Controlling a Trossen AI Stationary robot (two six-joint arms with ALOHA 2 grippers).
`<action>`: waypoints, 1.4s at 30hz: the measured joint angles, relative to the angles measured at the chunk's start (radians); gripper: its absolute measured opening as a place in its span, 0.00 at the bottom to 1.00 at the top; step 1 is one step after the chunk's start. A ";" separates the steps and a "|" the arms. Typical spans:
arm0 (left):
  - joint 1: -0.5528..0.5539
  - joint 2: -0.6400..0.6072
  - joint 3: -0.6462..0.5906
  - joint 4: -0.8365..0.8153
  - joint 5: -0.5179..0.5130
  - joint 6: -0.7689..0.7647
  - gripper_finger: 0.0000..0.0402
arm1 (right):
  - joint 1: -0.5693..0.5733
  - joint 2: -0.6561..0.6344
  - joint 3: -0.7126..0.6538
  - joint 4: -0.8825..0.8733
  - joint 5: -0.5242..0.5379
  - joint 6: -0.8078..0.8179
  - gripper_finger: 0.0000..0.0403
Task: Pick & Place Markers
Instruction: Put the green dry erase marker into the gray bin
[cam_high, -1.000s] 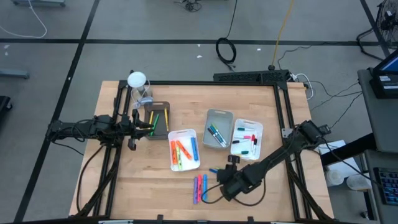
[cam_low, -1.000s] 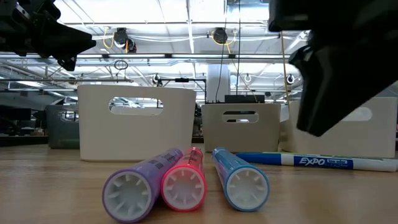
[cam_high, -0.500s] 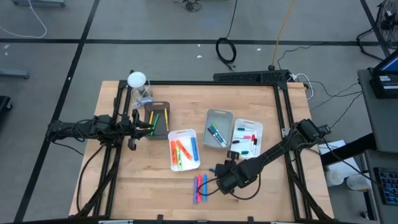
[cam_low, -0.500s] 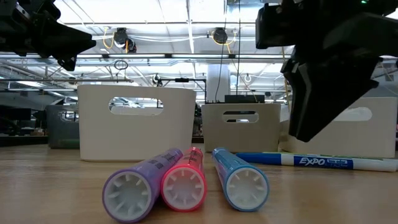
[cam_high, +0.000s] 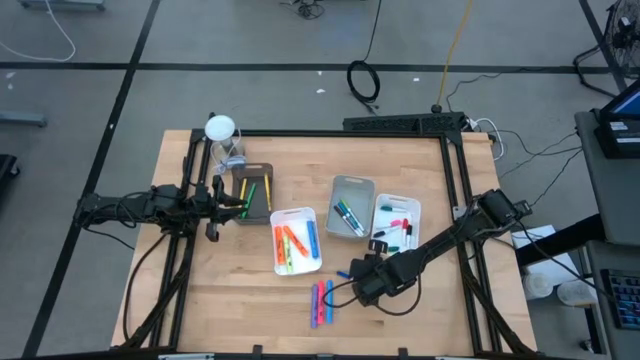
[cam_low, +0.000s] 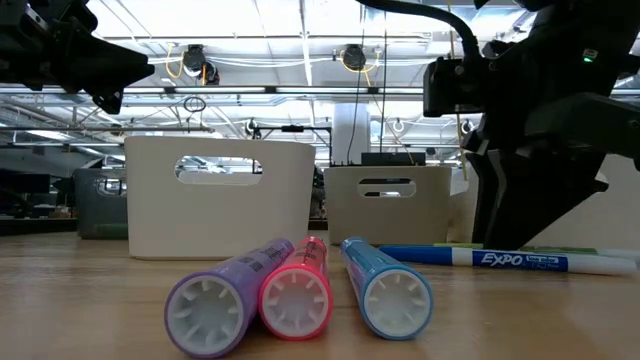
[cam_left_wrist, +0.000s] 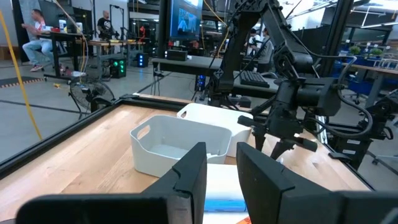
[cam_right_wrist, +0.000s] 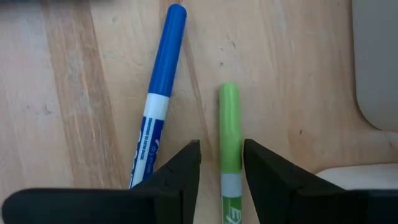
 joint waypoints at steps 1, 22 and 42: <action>0.000 0.000 0.000 0.000 0.000 0.000 0.22 | 0.000 0.000 -0.001 0.000 0.000 0.000 0.28; 0.000 0.000 0.000 0.000 0.000 0.000 0.22 | -0.001 -0.019 -0.007 0.009 -0.013 -0.073 0.07; 0.000 0.000 0.000 0.000 0.000 0.000 0.22 | -0.005 -0.291 -0.008 0.284 0.076 -0.111 0.05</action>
